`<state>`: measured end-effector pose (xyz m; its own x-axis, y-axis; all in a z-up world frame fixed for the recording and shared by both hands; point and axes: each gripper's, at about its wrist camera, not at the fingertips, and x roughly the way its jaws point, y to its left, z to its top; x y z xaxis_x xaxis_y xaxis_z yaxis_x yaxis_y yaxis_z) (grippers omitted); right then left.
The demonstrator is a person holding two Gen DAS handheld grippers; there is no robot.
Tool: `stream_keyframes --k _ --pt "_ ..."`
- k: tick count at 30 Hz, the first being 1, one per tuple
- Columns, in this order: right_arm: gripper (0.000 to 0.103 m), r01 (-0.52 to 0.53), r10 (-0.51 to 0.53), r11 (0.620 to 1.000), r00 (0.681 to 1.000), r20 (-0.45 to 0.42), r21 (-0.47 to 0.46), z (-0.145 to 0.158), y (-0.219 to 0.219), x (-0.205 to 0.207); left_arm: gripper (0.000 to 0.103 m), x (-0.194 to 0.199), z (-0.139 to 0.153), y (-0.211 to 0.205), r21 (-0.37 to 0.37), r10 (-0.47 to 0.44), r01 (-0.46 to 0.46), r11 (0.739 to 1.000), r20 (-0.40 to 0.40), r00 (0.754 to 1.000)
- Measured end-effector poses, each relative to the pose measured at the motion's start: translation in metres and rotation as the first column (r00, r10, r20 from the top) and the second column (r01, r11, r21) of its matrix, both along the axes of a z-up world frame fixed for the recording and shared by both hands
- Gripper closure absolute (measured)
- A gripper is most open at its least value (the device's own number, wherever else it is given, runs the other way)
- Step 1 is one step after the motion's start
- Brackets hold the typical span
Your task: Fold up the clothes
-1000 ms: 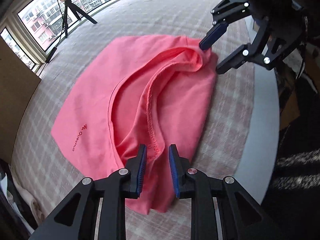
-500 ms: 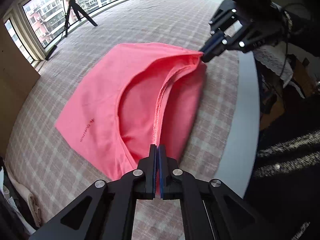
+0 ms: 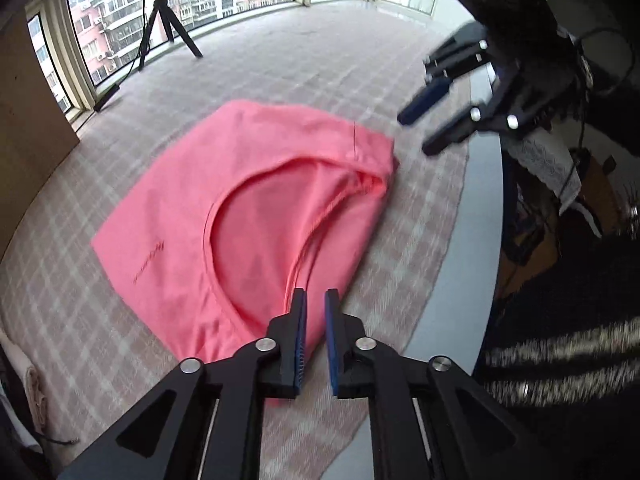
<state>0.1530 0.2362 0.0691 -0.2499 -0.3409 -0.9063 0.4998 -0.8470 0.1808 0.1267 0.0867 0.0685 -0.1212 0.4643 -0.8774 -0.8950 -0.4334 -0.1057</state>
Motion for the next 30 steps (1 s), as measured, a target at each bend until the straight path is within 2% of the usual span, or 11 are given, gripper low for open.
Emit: stream_keyframes --k 3,5,10,12,14,17,21,24,30 --pt "0.067 0.161 -0.158 0.985 0.985 0.064 -0.054 -0.019 0.016 -0.001 0.092 -0.005 -0.005 0.020 0.000 -0.020 0.020 1.000 -0.025 0.999" --pt "0.067 0.243 -0.237 0.966 0.969 0.076 -0.087 -0.027 0.022 0.007 0.092 -0.011 -0.012 0.029 -0.008 -0.020 0.020 1.000 -0.015 1.000" --pt "0.067 0.361 -0.345 0.921 0.930 0.127 -0.143 -0.035 0.016 0.013 0.092 -0.018 -0.023 0.038 -0.033 -0.024 0.024 0.999 -0.005 1.000" --pt "0.067 0.420 -0.403 0.898 0.905 0.137 -0.129 -0.037 0.009 0.008 0.092 -0.020 -0.020 0.035 -0.022 -0.021 0.021 1.000 0.005 1.000" --pt "0.069 0.450 -0.436 0.880 0.892 0.122 -0.149 -0.033 0.005 0.006 0.092 -0.023 -0.014 0.030 0.008 0.000 0.000 1.000 0.008 1.000" --pt "0.091 0.489 -0.484 0.862 0.872 0.070 -0.132 -0.022 0.008 0.004 0.092 -0.035 -0.008 0.029 0.060 0.044 -0.047 0.997 0.038 0.998" --pt "0.091 0.556 -0.548 0.823 0.831 0.091 -0.118 -0.025 0.037 0.001 0.092 -0.035 -0.014 0.053 0.090 0.004 -0.012 0.996 0.091 0.996" --pt "0.091 0.595 -0.585 0.796 0.803 0.112 -0.109 -0.031 0.057 0.004 0.092 -0.024 -0.022 0.077 0.080 -0.047 0.039 0.996 0.112 0.993" --pt "0.091 0.628 -0.616 0.770 0.778 0.127 -0.110 -0.046 0.072 -0.004 0.091 -0.018 -0.034 0.105 0.078 -0.093 0.082 0.994 0.158 0.983"
